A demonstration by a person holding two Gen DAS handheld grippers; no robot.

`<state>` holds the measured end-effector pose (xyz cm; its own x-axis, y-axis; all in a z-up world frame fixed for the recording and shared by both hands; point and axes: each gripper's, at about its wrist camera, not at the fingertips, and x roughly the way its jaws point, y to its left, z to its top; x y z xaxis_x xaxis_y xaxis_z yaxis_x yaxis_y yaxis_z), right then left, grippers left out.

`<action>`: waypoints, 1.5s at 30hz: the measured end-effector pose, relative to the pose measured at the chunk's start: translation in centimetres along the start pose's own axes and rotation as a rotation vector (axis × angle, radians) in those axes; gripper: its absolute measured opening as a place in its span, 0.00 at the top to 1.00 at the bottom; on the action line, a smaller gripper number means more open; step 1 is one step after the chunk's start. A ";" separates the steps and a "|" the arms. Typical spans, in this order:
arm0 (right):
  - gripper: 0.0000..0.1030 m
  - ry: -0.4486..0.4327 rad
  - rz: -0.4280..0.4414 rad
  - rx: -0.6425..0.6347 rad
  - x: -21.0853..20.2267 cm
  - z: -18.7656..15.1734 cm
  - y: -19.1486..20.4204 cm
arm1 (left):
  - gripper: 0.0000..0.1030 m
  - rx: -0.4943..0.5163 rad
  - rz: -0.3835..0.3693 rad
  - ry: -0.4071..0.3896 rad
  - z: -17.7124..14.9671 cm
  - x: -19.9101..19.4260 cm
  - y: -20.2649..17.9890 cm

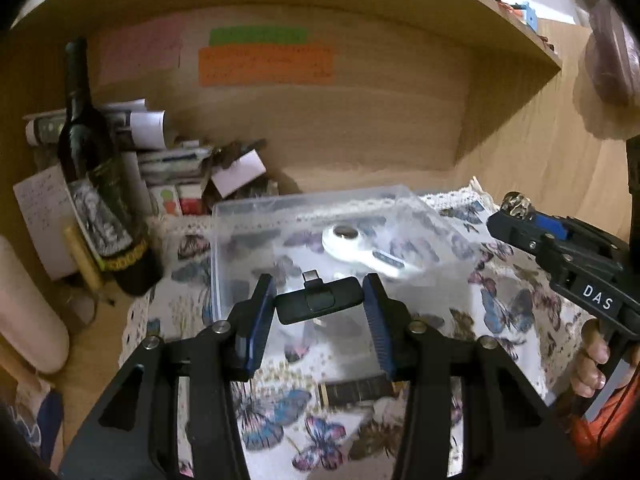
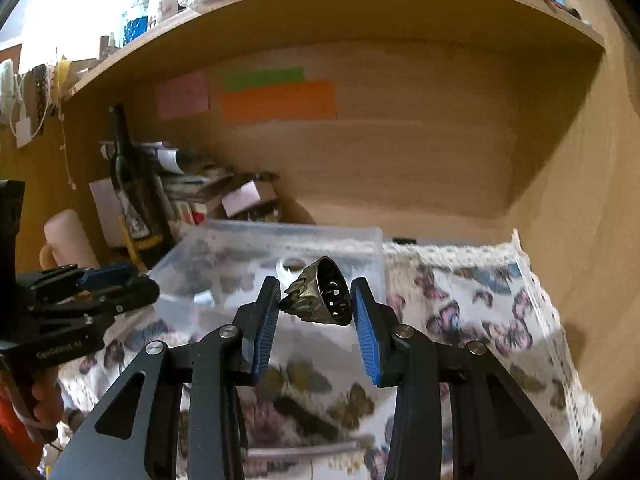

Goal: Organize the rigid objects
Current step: 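Lower the black cylinder and bronze part into the clear box and release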

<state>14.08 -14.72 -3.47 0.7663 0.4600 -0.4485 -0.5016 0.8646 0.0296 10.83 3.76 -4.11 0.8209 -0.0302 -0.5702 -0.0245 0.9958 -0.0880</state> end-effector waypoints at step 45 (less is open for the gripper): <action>0.33 0.111 0.016 -0.018 5.7 1.5 0.2 | 0.25 0.013 -0.033 0.098 2.0 3.7 0.1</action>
<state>18.97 -11.64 -4.74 0.7095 0.4477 -0.5442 -0.5216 0.8529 0.0217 15.00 3.89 -4.61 0.7616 -0.0703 -0.6442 0.0093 0.9952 -0.0977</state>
